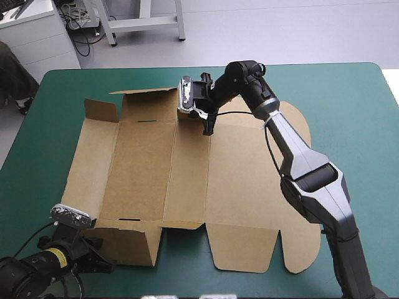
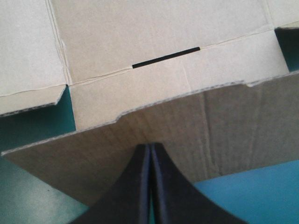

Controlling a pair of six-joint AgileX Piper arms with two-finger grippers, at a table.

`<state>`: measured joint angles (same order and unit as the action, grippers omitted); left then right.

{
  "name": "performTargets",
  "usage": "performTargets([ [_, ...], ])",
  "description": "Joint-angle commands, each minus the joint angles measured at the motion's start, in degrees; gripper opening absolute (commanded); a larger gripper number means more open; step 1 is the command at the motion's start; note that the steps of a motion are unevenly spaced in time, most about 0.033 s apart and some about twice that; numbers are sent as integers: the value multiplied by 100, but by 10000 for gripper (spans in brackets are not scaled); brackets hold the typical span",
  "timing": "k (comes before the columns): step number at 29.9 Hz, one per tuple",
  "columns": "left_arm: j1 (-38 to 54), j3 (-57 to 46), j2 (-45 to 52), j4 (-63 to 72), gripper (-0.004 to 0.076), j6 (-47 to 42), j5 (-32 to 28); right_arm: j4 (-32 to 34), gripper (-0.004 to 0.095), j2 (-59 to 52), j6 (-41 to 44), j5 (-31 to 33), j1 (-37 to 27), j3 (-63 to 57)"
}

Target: Fold the box

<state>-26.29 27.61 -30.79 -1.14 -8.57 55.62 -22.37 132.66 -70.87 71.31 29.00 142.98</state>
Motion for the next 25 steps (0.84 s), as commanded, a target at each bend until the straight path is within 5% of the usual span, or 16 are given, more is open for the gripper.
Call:
performTargets([
  [1,-15,192,-38,61,-32,-48,-220,-103,-24,-475,-80,14,-13,183],
  [14,-15,1535,-38,-22,-32,-27,699,-415,-24,-360,-42,14,-13,123],
  [25,-15,1573,-38,-343,-32,-27,701,-493,41,-314,378,14,-13,113],
])
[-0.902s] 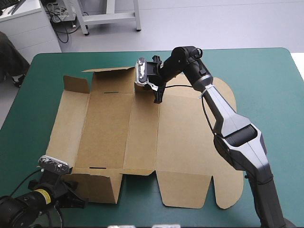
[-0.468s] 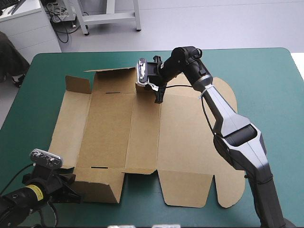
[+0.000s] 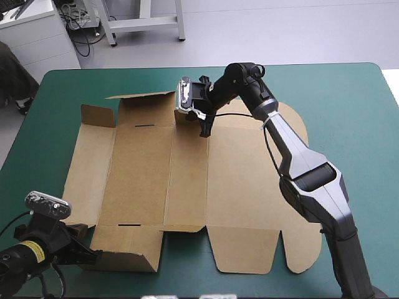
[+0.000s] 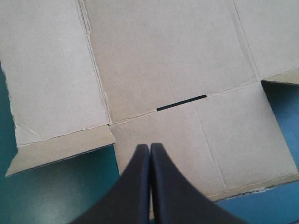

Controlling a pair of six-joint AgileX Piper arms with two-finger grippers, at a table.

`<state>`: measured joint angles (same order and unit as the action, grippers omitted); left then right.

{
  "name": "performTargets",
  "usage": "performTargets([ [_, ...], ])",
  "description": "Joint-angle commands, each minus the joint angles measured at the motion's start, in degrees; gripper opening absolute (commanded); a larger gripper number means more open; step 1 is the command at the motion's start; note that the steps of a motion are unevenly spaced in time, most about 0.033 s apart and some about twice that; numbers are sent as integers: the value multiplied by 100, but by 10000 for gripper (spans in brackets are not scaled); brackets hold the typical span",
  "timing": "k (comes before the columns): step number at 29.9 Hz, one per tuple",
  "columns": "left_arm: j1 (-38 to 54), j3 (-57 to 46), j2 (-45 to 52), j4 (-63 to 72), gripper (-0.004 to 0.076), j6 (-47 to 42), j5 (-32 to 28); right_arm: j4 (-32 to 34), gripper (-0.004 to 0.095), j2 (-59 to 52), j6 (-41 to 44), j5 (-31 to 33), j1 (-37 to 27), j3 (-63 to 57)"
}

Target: Fold the box

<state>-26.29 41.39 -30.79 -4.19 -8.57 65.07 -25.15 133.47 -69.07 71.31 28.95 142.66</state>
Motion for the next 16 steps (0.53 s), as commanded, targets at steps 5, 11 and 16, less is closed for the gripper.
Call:
performTargets([
  [5,-15,194,-38,-95,-32,-27,-244,-203,421,-394,279,14,-8,145],
  [11,-15,194,-38,-95,-32,-27,-244,-146,623,-455,832,14,-8,145],
  [16,-15,194,-38,-148,-32,-27,-244,564,618,-774,1988,14,-8,157],
])
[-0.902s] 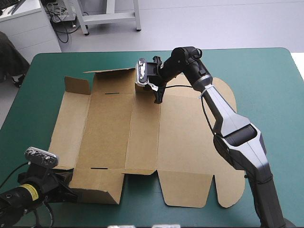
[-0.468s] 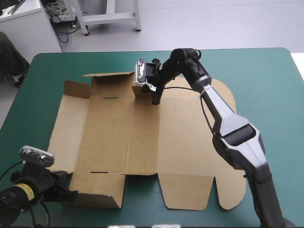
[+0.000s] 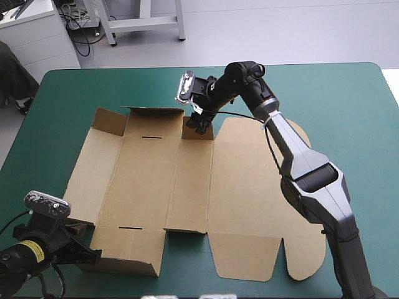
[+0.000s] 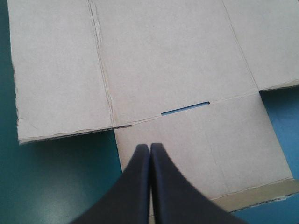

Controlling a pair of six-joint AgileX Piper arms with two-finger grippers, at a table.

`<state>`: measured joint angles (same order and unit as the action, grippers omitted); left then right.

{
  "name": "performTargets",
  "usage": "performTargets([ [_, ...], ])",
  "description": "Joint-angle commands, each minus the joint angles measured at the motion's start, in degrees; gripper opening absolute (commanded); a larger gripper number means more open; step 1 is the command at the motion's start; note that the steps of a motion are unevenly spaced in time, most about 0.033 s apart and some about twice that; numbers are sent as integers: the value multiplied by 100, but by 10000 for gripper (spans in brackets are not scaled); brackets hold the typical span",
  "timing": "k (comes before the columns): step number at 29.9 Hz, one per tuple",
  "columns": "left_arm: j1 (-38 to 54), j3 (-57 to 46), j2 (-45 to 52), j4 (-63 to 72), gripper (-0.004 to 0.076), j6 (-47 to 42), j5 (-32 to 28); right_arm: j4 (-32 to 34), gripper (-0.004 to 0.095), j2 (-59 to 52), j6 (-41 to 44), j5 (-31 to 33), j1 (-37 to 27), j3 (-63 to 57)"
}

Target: Fold the box

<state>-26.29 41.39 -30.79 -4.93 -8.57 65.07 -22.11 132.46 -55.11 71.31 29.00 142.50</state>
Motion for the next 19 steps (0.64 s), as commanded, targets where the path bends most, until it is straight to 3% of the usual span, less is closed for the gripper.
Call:
performTargets([
  [1,-15,194,-38,-97,-32,-27,-244,581,601,-792,911,14,-13,173],
  [6,-15,194,-38,-113,-32,-27,-244,1885,438,-1247,2395,14,-13,173],
  [11,-15,194,-38,-246,-32,-27,-244,2914,188,-1682,3375,14,-45,173],
  [16,-15,194,-38,-398,-32,-27,-244,2956,-16,-2066,3845,14,-279,60],
  [19,-15,194,-38,-488,-32,-27,-244,2956,-22,-2286,4093,14,-547,-210],
])
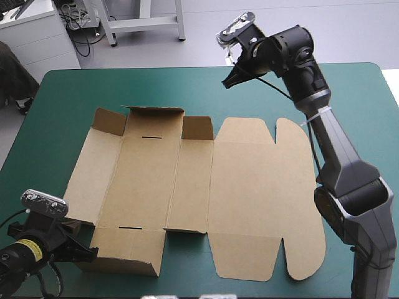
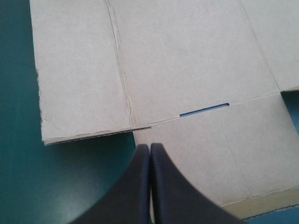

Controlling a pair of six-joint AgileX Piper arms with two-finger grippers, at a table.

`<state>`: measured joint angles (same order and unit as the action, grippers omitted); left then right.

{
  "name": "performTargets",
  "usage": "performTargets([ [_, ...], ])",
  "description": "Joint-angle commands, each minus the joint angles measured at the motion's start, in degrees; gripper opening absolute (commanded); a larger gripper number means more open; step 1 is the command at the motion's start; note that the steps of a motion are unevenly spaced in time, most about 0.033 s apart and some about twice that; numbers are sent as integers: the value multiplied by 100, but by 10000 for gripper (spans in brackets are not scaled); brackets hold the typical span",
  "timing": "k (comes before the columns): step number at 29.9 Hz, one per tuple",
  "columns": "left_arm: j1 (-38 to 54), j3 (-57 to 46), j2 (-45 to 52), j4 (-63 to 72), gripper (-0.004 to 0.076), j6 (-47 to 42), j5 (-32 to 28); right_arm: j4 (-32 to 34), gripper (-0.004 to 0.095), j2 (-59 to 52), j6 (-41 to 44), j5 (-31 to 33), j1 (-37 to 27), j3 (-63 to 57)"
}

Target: Fold the box

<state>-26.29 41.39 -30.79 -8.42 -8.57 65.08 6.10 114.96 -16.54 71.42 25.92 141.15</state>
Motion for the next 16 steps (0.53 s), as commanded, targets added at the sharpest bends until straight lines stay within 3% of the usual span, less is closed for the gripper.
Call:
performTargets([
  [1,-15,194,-38,-150,-32,-27,-245,135,-22,-637,301,3,-345,-249],
  [11,-15,194,-38,-151,-32,-27,-497,-397,-23,-2020,399,7,-1201,-2995],
  [16,-15,194,-38,-151,-32,-27,-593,-469,-23,-2809,261,-129,-1302,-4603],
])
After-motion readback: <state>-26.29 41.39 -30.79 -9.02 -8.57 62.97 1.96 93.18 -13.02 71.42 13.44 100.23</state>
